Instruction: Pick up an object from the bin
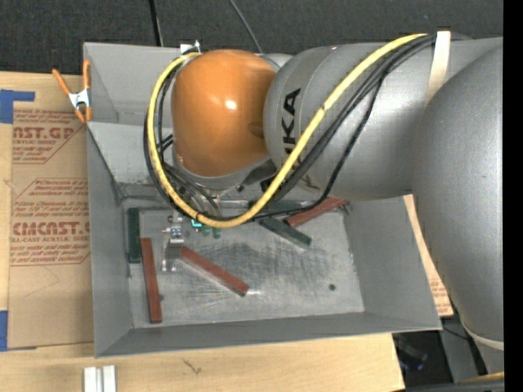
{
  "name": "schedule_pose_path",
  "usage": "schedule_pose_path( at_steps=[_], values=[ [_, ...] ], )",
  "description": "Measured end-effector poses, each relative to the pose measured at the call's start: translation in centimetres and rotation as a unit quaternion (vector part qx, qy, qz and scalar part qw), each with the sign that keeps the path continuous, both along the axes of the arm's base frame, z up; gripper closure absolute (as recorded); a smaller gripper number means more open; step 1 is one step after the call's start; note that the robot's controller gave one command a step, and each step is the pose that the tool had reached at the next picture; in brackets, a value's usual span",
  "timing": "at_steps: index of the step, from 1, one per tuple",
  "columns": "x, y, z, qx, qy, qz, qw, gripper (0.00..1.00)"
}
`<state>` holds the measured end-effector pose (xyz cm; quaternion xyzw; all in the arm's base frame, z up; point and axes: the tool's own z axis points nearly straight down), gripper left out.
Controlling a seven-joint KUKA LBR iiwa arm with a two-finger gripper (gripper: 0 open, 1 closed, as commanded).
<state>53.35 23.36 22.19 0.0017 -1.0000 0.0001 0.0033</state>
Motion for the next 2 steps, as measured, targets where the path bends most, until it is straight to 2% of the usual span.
schedule_pose_path(
  at_steps=[1,2],
  values=[
    [0.2,-0.1,0.5,0.001,-0.0038,-0.001,1.0,0.0],
    [-0.2,-3.7,-3.2,0.003,-0.0078,0.095,0.9955,0.0]
  ],
)
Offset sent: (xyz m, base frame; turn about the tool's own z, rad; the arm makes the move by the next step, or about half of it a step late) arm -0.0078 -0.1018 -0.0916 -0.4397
